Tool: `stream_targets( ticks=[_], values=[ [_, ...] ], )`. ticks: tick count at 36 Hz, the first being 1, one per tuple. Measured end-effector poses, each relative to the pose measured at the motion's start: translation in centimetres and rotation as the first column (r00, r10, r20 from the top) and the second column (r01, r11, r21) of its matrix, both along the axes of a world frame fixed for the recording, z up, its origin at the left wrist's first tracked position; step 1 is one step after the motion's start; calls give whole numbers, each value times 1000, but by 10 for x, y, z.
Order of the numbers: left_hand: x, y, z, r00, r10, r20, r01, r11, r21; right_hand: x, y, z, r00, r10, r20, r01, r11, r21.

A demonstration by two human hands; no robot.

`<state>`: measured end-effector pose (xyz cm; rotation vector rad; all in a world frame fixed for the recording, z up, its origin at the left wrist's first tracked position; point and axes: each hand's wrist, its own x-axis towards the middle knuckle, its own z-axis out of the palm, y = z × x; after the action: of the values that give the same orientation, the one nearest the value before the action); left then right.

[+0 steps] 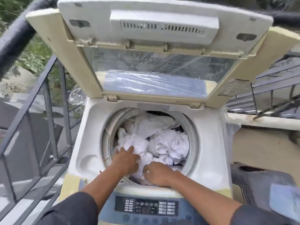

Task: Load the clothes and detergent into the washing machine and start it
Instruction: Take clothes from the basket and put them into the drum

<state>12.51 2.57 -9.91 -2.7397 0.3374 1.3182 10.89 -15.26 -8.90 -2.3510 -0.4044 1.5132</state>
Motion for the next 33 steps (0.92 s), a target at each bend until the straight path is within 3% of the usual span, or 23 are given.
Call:
stream_targets(
  ticks=[2,6,13,20,27,30,33],
  values=[
    [-1,-3,-15,997,-13,-70,16,999,41,3,-6,-7,999,9,35,-8,999,-34],
    [1,-8,-55,968,-18,-249,50,991,124,4,-11,-16,986,109,-130,-117,992,-55],
    [-1,4,-104,836,-85,-542,197,968,152,-3,-7,-28,926,308,-220,-343,929,-140],
    [5,-20,-48,896,-61,-440,130,983,129,6,-20,-30,963,201,-180,-223,969,-110],
    [8,-47,14,949,24,-313,-52,995,-83,19,-45,6,999,-35,29,35,999,1],
    [9,-55,28,953,149,-266,-218,942,-255,21,-63,26,989,-118,93,113,992,53],
    [6,-63,41,912,330,-244,-407,803,-435,20,-85,45,961,-236,145,220,968,118]
  ],
)
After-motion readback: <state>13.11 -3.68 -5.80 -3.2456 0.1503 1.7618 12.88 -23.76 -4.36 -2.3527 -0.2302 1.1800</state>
